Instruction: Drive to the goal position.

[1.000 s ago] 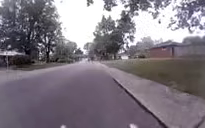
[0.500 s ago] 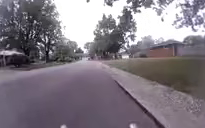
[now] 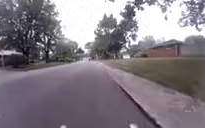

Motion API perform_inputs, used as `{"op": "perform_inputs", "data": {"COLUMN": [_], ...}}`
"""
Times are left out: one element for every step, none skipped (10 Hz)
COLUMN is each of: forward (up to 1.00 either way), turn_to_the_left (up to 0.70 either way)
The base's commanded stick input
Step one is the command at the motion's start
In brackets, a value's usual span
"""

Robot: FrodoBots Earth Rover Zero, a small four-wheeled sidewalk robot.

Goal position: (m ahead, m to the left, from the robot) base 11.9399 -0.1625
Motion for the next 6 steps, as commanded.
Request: {"op": "perform_inputs", "data": {"forward": [1.00, 1.00, 1.00, 1.00, 1.00, 1.00], "turn_to_the_left": [0.00, 0.00, 0.00, 0.06, 0.14, 0.28]}}
